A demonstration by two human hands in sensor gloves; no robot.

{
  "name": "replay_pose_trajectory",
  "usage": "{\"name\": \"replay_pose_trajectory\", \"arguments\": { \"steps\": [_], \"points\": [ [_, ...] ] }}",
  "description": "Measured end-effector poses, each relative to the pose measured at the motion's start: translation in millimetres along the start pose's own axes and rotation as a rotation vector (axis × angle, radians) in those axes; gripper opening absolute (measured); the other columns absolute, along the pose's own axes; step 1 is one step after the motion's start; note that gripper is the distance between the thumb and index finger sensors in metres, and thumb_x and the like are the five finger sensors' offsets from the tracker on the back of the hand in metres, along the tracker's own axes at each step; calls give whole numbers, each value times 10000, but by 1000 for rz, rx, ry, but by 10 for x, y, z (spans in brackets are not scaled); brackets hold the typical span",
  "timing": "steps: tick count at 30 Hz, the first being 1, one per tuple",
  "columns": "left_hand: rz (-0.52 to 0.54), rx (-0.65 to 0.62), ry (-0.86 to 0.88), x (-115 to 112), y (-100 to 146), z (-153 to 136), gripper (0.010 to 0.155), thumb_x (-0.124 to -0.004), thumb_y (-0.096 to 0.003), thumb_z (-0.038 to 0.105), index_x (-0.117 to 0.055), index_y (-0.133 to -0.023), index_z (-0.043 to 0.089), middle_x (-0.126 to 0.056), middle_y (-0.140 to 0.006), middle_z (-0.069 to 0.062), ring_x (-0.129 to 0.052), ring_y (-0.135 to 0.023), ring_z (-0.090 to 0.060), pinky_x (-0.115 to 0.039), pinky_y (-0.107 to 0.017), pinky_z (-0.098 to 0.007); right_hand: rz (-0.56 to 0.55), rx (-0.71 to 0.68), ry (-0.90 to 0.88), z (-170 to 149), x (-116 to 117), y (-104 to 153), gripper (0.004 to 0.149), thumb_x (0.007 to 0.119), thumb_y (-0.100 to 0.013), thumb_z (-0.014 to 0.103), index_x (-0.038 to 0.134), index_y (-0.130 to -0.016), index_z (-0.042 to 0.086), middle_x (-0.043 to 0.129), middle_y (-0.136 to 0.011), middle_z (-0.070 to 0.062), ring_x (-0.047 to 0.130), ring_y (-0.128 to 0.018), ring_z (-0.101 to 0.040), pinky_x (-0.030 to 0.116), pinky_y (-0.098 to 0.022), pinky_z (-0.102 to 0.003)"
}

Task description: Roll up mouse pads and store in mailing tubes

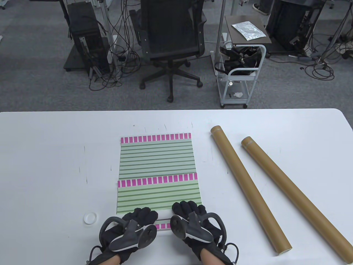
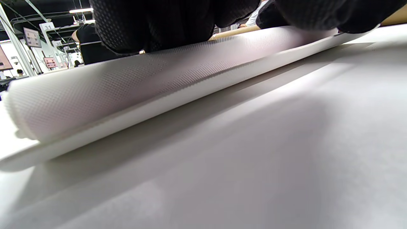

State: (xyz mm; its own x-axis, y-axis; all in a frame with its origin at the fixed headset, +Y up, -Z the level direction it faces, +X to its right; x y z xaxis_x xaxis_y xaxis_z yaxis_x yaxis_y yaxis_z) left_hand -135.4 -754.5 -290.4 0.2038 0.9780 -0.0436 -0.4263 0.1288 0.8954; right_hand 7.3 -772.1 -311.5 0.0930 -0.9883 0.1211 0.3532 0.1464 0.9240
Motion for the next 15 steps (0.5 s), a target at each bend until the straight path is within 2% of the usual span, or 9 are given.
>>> {"name": "replay_pose_trajectory", "arguments": {
  "steps": [9, 15],
  "points": [
    [-30, 5, -18, -52, -31, -16, 736, -738, -370, 563, -541, -1034, 317, -630, -1115, -8, -710, -1024, -273, -732, -721, -407, -52, 1, -36, -26, -89, 25, 741, 628, -471, 480, 337, -1103, 227, 396, -1160, -84, 411, -1043, -392, 422, -752, -575],
    [-49, 16, -19, -86, -36, -26, 761, -705, -371, 592, -490, -1049, 320, -572, -1138, -3, -656, -1049, -277, -688, -745, -416, -12, 32, 27, -79, 1, -11, 743, 630, -470, 482, 342, -1106, 227, 390, -1165, -92, 398, -1047, -402, 410, -751, -585]
  ]
}}
Point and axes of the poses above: the tracker on the back of each hand, its own z axis roughly to the thumb side, its own y axis roughly from the fingertips to the wrist, x = y × z, the point moved 5 cm from there along -y, roughly from the wrist to the fingertips
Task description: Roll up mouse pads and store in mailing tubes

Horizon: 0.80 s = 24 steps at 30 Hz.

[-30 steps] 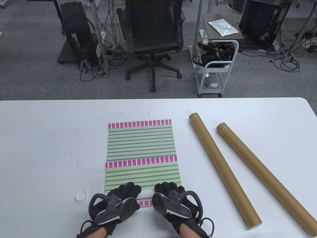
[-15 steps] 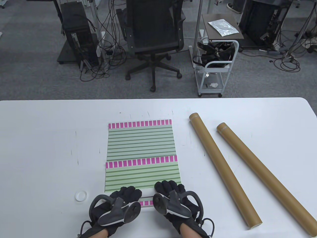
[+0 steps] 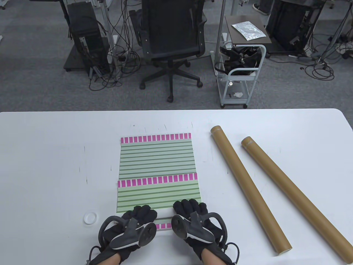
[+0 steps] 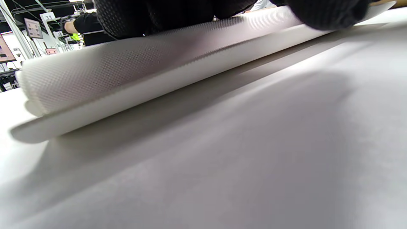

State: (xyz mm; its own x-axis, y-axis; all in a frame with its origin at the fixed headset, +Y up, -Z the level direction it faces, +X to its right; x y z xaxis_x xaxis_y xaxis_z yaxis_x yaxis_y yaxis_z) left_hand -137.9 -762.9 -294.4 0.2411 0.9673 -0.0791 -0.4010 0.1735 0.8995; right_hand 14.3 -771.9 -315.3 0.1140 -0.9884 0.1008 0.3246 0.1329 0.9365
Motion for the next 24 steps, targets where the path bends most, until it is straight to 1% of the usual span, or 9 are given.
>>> {"name": "replay_pose_trajectory", "arguments": {
  "steps": [3, 5, 7, 11, 15, 18, 21, 23, 24],
  "points": [
    [-4, 15, 20, 0, -27, -30, 756, -692, -375, 598, -486, -1049, 327, -568, -1137, 2, -656, -1050, -268, -679, -749, -417, 22, 17, -45, -52, 34, -28, 746, 627, -470, 495, 307, -1102, 260, 368, -1172, -82, 391, -1033, -473, 433, -738, -604],
    [-2, 28, 43, 5, -46, -64, 745, -682, -379, 601, -488, -1047, 334, -580, -1126, 17, -671, -1041, -249, -674, -755, -431, -3, 25, -45, -48, -10, -39, 727, 632, -470, 490, 360, -1099, 249, 435, -1158, -101, 456, -1017, -484, 475, -726, -610],
    [8, 47, 81, 21, -59, -112, 733, -675, -383, 602, -491, -1043, 341, -604, -1105, 32, -697, -1016, -232, -688, -745, -412, -37, 45, 9, -53, -53, -51, 709, 629, -470, 485, 417, -1093, 220, 527, -1126, -89, 563, -998, -432, 562, -704, -597],
    [14, 93, 147, 18, -97, -206, 665, -673, -401, 574, -552, -1018, 359, -667, -1066, 51, -746, -975, -202, -707, -723, -381, -35, 53, 47, -41, -42, -81, 657, 636, -478, 449, 457, -1075, 241, 560, -1102, -62, 595, -977, -384, 545, -717, -573],
    [-1, 123, 77, -40, -137, -213, 617, -695, -413, 526, -556, -1000, 391, -652, -1065, 78, -732, -983, -186, -679, -747, -367, -30, 45, 68, -15, -28, -85, 605, 659, -477, 420, 517, -1041, 254, 636, -1046, -46, 681, -908, -342, 564, -710, -566],
    [20, 129, 29, -6, -144, -196, 589, -714, -408, 513, -581, -972, 410, -698, -1026, 104, -778, -946, -153, -715, -732, -368, -45, 43, 69, -19, -41, -85, 556, 672, -479, 399, 559, -1009, 277, 677, -1011, -22, 721, -872, -313, 584, -706, -554],
    [21, 133, 27, -10, -158, -196, 594, -741, -395, 516, -596, -962, 415, -714, -1008, 109, -791, -921, -151, -715, -733, -373, -42, 43, 55, -28, -34, -84, 554, 674, -476, 404, 568, -1004, 277, 684, -1005, -22, 724, -868, -309, 585, -705, -553],
    [23, 148, -16, -62, -207, -188, 615, -742, -392, 524, -569, -972, 418, -701, -1010, 114, -780, -924, -136, -704, -742, -378, -31, 53, 55, -35, 5, -96, 573, 669, -478, 403, 541, -1021, 272, 659, -1023, -28, 704, -887, -315, 576, -710, -554],
    [-5, 140, -39, -73, -234, -187, 624, -734, -399, 524, -544, -984, 418, -684, -1022, 112, -770, -933, -139, -698, -746, -380, -21, 55, 65, -33, 24, -102, 591, 673, -478, 401, 517, -1032, 268, 634, -1037, -35, 686, -903, -319, 571, -711, -556]
  ]
}}
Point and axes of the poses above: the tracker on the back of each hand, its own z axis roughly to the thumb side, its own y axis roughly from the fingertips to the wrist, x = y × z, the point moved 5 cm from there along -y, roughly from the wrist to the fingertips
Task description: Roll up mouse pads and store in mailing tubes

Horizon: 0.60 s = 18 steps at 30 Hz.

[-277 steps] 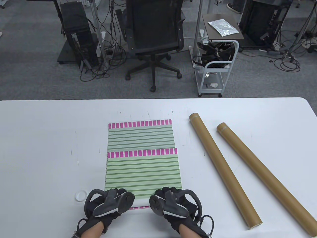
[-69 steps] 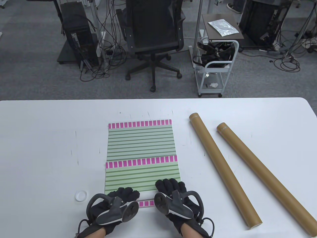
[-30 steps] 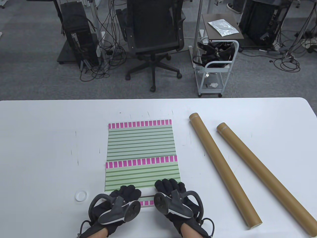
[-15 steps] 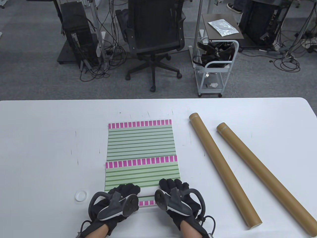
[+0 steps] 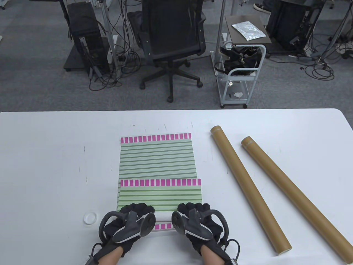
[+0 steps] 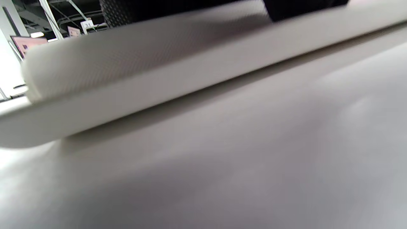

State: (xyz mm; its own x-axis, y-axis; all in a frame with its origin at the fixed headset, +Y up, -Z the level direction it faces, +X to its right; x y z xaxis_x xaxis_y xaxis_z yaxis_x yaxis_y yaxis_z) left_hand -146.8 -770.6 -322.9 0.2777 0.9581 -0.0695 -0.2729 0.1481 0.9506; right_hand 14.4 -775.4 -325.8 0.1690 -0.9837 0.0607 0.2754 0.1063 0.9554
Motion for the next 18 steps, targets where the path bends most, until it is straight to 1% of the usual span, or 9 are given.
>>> {"name": "replay_pose_trajectory", "arguments": {
  "steps": [2, 5, 9, 12, 15, 17, 18],
  "points": [
    [26, 14, -21, 38, -5, -9, 600, -735, -393, 517, -572, -964, 435, -725, -995, 137, -810, -910, -118, -731, -729, -360, -8, 0, 28, 9, -5, -7, 593, 675, -475, 396, 507, -1031, 276, 638, -1035, -23, 690, -906, -312, 578, -710, -551],
    [21, 15, -6, 60, 2, 5, 591, -753, -390, 504, -603, -956, 424, -753, -978, 127, -827, -895, -126, -740, -718, -364, -10, -4, 27, 5, -10, -4, 585, 676, -476, 391, 520, -1027, 275, 654, -1028, -20, 702, -903, -310, 586, -707, -549],
    [7, -31, -18, 104, 54, 52, 588, -762, -373, 509, -659, -940, 390, -820, -927, 110, -890, -827, -134, -782, -677, -362, 12, -8, -21, -13, -12, -5, 577, 687, -471, 379, 544, -1022, 281, 663, -1030, -20, 694, -915, -319, 585, -706, -554],
    [-30, -65, -2, 117, 110, 68, 582, -763, -372, 499, -690, -935, 371, -852, -910, 94, -919, -803, -146, -805, -655, -367, 50, -34, -61, -5, -16, 20, 576, 693, -464, 377, 571, -1017, 273, 683, -1022, -27, 709, -904, -325, 587, -702, -560],
    [-69, -102, 48, 124, 163, 68, 578, -778, -361, 481, -726, -923, 356, -883, -892, 78, -940, -782, -171, -820, -639, -379, 84, -69, -89, 14, -32, 69, 574, 717, -443, 382, 629, -997, 261, 743, -979, -38, 764, -851, -324, 591, -696, -574],
    [-112, -139, 90, 109, 186, 63, 571, -769, -361, 485, -744, -915, 349, -902, -871, 74, -955, -753, -175, -833, -623, -371, 103, -84, -95, 23, -34, 90, 575, 719, -438, 385, 641, -994, 261, 752, -975, -37, 772, -849, -320, 580, -700, -583],
    [-113, -139, 112, 103, 194, 55, 567, -769, -363, 479, -750, -913, 343, -905, -867, 68, -955, -747, -179, -832, -620, -376, 110, -89, -97, 28, -33, 96, 578, 721, -436, 386, 643, -994, 258, 753, -975, -40, 772, -850, -323, 580, -698, -587]
  ]
}}
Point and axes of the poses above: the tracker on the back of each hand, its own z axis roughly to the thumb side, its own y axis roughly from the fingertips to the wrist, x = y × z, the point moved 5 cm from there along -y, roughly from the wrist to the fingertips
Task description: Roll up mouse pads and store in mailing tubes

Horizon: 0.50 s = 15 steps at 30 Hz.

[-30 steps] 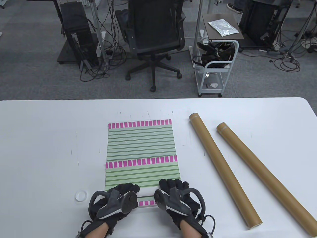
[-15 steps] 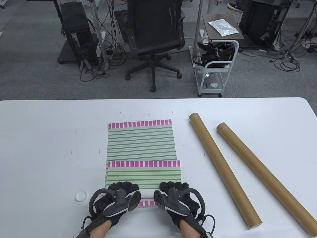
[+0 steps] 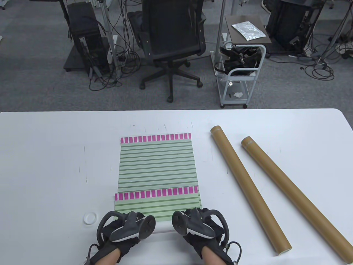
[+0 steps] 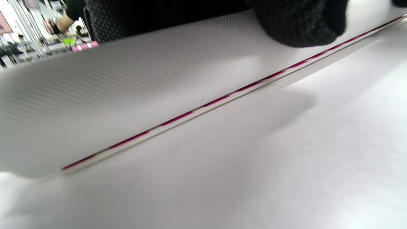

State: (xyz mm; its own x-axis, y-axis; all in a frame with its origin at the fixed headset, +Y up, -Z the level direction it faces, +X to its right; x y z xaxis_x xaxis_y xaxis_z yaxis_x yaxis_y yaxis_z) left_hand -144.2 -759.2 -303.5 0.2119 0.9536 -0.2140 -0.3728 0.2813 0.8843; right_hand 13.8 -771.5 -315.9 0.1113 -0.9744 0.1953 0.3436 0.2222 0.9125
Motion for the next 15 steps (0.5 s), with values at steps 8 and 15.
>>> {"name": "replay_pose_trajectory", "arguments": {
  "steps": [8, 15],
  "points": [
    [4, 5, 44, -29, 4, -65, 545, -724, -372, 468, -746, -909, 378, -884, -882, 86, -939, -765, -167, -819, -637, -376, -51, -44, -11, 92, -55, 51, 613, 664, -464, 472, 655, -1015, 204, 750, -994, -97, 751, -865, -373, 567, -693, -600],
    [2, 6, 81, -64, -7, -104, 533, -699, -379, 472, -740, -904, 391, -863, -887, 88, -920, -766, -167, -805, -645, -380, -123, -33, 85, 165, -133, 61, 488, 718, -456, 426, 715, -914, 257, 807, -896, -45, 834, -740, -300, 677, -642, -539]
  ]
}}
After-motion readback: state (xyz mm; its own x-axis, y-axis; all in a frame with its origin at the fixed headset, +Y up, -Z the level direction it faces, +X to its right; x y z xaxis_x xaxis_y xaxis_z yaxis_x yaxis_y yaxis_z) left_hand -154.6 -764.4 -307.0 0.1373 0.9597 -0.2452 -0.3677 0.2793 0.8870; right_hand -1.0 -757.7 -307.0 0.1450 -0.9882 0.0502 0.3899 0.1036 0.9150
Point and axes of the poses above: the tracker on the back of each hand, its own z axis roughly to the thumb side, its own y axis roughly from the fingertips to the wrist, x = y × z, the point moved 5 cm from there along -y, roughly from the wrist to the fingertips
